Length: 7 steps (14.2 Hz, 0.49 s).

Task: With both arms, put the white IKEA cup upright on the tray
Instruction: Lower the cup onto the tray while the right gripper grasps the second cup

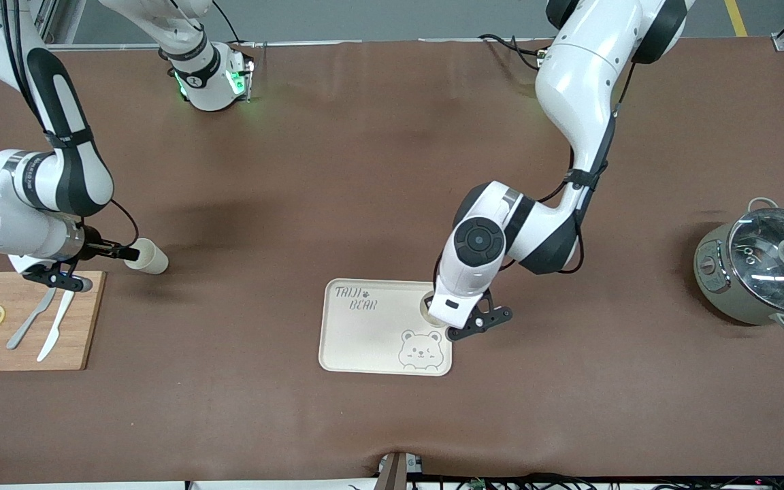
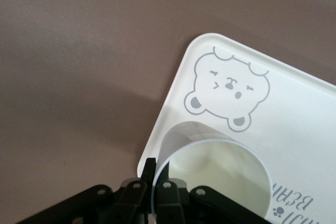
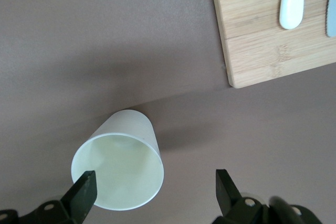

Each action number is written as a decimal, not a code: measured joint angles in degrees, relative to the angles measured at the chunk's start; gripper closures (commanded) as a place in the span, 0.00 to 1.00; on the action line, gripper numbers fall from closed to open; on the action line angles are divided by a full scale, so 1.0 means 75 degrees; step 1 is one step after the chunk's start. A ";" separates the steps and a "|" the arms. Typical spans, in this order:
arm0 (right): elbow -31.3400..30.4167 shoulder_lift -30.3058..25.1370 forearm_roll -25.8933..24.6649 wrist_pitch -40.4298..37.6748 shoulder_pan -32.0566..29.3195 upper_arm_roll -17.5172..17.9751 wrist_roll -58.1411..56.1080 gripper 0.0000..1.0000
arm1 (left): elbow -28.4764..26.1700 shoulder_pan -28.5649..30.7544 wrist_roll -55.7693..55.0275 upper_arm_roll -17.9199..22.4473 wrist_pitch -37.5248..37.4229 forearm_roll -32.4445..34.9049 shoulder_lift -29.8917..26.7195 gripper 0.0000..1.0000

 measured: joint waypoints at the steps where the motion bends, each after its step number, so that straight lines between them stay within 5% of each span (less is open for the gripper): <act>1: -0.0112 -0.0005 0.0000 0.0191 0.0000 0.0000 0.0000 0.00 | 0.0007 -0.0053 0.0000 0.0010 0.0017 0.0000 0.0002 1.00; 4: -0.0611 -0.0004 0.0000 0.1032 0.0000 -0.0001 0.0000 0.00 | 0.0009 -0.0147 -0.0002 0.0030 0.0222 0.0000 0.0116 1.00; 7: -0.0865 -0.0005 0.0000 0.1346 0.0000 -0.0001 0.0000 0.33 | 0.0011 -0.0212 -0.0003 0.0057 0.0511 0.0000 0.0302 1.00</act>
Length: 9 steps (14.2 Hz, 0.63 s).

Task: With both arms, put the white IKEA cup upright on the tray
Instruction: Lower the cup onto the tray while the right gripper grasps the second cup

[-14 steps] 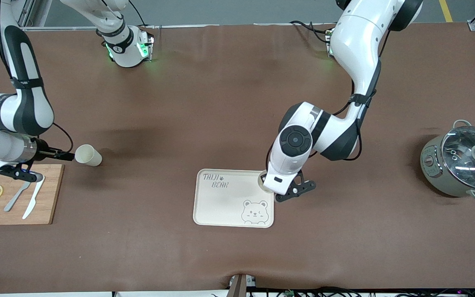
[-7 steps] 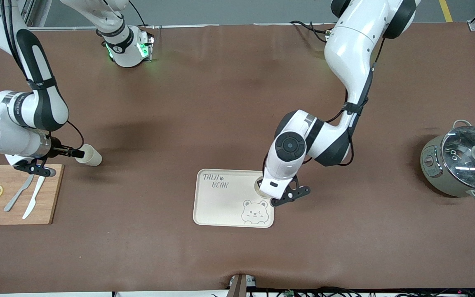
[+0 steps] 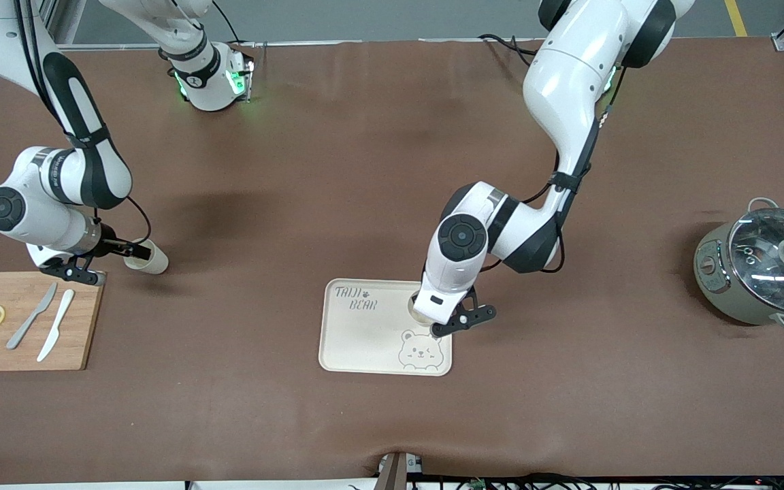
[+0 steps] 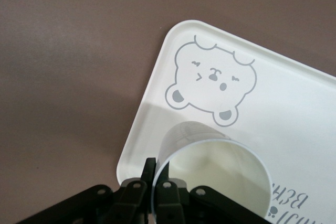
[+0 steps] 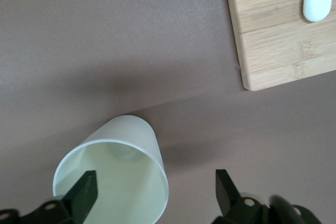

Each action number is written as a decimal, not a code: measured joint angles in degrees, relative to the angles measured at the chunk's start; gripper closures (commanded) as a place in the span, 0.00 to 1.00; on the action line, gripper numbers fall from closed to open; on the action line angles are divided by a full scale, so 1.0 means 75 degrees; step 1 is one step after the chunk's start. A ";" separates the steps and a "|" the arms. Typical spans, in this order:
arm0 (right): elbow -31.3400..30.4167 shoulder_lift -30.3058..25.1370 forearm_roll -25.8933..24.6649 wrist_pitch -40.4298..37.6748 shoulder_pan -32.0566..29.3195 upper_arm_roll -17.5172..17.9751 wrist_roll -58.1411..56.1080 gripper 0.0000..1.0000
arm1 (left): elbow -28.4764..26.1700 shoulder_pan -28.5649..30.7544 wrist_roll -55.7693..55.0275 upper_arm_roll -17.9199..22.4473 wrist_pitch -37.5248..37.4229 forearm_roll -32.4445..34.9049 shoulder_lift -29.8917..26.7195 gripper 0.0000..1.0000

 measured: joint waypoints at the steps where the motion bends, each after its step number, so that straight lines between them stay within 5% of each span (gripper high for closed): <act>1: -0.0005 0.0000 0.0000 0.0004 0.0000 0.0000 0.0000 0.45 | 0.0002 -0.0009 0.0000 0.0010 0.0055 0.0000 0.0039 1.00; 3: -0.0005 0.0000 0.0000 0.0013 0.0000 0.0000 0.0000 0.65 | 0.0002 -0.0013 0.0000 0.0036 0.0194 0.0000 0.0116 1.00; 5: -0.0006 0.0000 0.0000 0.0016 0.0000 0.0000 0.0000 0.71 | 0.0003 -0.0015 0.0000 0.0076 0.0347 0.0000 0.0214 1.00; 9: -0.0005 0.0000 0.0000 0.0024 0.0000 -0.0003 0.0000 1.00 | 0.0011 -0.0019 0.0000 0.0189 0.0581 0.0000 0.0362 1.00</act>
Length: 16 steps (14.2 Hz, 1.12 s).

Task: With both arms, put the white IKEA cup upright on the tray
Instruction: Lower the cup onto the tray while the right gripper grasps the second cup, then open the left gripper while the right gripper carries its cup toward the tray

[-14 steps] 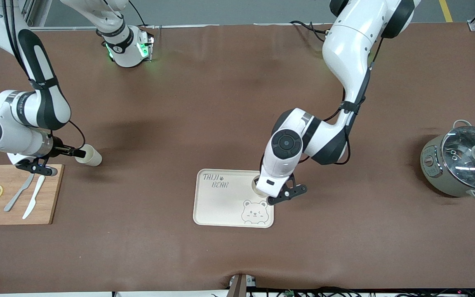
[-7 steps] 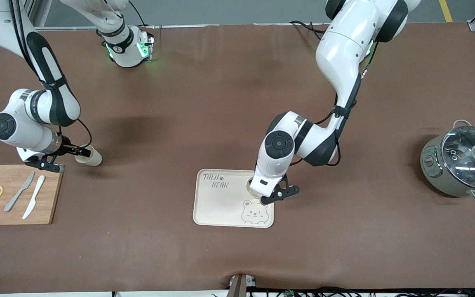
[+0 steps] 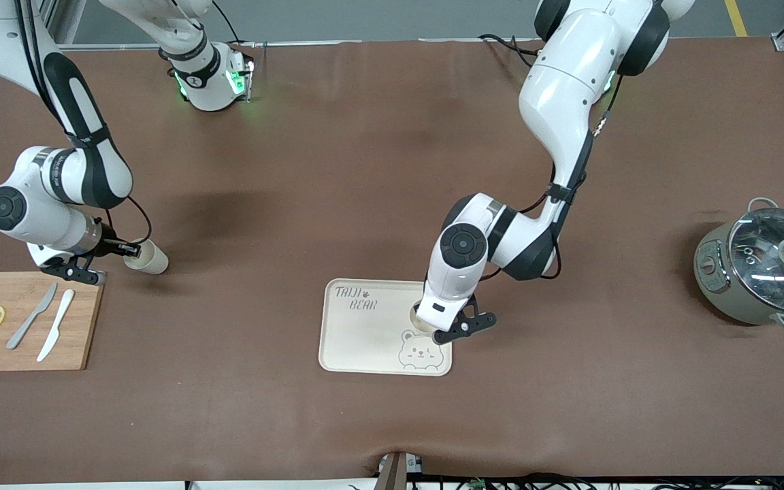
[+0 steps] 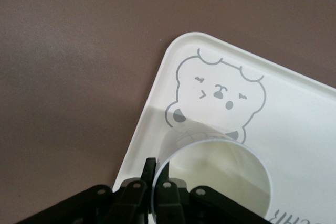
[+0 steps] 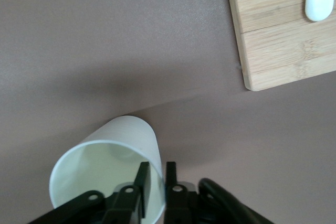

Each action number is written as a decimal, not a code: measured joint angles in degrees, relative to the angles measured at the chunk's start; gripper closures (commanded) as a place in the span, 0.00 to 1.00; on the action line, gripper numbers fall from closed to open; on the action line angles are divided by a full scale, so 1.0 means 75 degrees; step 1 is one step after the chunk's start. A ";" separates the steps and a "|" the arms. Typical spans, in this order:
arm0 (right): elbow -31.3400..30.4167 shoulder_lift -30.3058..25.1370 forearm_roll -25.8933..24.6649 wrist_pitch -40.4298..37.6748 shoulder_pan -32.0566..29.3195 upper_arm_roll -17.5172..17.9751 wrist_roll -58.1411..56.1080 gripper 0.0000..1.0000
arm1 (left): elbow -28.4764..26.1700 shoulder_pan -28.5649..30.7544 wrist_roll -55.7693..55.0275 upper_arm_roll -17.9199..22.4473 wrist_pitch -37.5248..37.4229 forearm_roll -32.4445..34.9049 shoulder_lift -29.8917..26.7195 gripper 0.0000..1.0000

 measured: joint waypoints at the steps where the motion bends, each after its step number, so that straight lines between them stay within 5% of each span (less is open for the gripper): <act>1: 0.0000 0.0000 0.0000 0.0005 0.0000 0.0001 0.0000 1.00 | 0.0004 0.0000 0.0000 0.0006 0.0049 0.0000 0.0025 1.00; 7: 0.0114 -0.0048 0.0007 -0.0112 0.0001 0.0037 -0.0023 1.00 | 0.0013 -0.0004 0.0000 0.0020 0.0231 0.0000 0.0101 1.00; 13: 0.1133 -0.0087 0.0028 -0.1461 0.0111 0.0143 -0.0037 1.00 | 0.0018 -0.0153 0.0000 0.0022 0.0366 0.0000 0.0196 1.00; 16: 0.1627 -0.0093 0.0825 -0.2148 0.0303 0.0162 -0.0019 1.00 | 0.0022 -0.0167 0.0000 0.0036 0.0384 0.0000 0.0201 1.00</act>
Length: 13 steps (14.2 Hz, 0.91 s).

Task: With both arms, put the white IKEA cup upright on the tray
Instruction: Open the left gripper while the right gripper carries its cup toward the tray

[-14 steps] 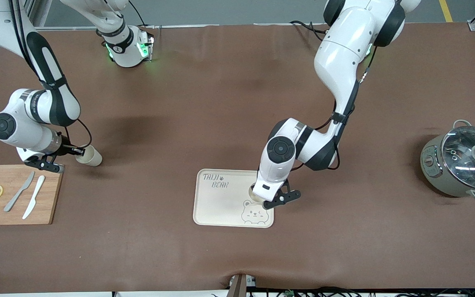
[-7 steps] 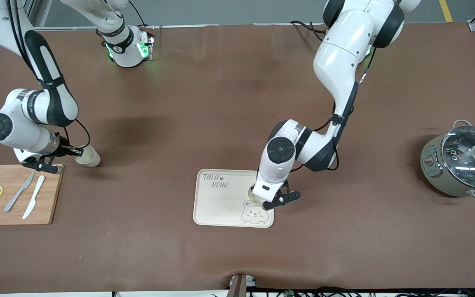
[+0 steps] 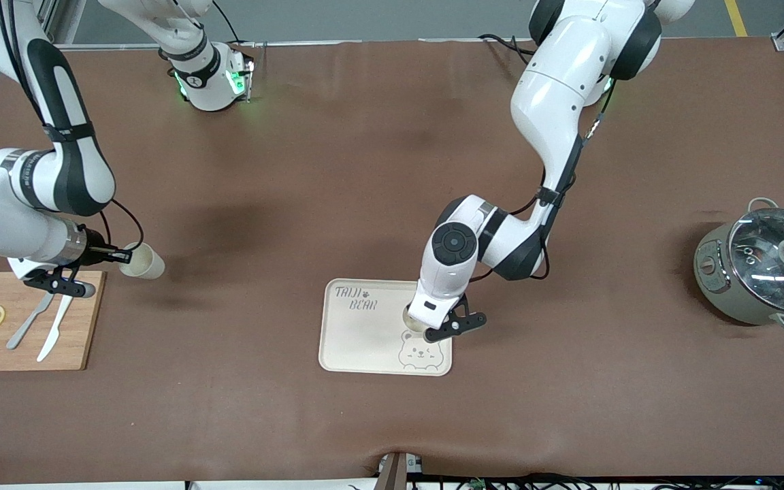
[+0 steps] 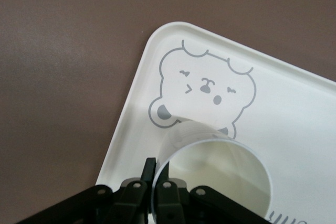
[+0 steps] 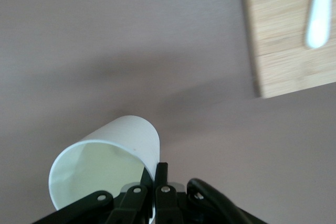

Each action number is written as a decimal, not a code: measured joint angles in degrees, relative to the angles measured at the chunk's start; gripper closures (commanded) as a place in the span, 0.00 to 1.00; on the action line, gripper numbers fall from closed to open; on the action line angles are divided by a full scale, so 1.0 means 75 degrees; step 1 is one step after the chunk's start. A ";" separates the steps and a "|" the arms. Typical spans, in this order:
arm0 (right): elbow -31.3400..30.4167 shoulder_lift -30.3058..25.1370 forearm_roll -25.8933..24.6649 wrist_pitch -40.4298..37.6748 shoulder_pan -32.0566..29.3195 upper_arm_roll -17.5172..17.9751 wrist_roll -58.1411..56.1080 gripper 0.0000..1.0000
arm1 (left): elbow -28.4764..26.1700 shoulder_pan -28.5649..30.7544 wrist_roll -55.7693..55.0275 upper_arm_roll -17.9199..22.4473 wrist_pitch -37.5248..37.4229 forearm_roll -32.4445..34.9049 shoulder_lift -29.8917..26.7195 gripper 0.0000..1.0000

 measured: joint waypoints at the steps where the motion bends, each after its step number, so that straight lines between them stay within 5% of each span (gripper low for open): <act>1: 0.0178 -0.0001 0.0265 -0.0246 0.0050 0.0002 0.0007 1.00 | 0.0002 0.0000 0.0000 0.0006 0.0006 0.0000 0.0000 1.00; 3: 0.0452 0.0000 0.0520 -0.0611 0.0203 0.0003 0.0278 1.00 | 0.0004 0.0000 0.0000 0.0009 0.0022 0.0000 0.0001 0.95; 8: 0.0658 0.0008 0.0563 -0.0670 0.0858 0.0036 0.1502 1.00 | 0.0020 -0.0002 0.0000 0.0014 0.0037 0.0000 0.0001 0.00; 13: 0.1019 0.0115 0.0722 -0.0670 0.1604 0.0065 0.3021 1.00 | 0.0081 -0.0025 -0.0100 0.0013 0.0038 0.0000 0.0001 0.00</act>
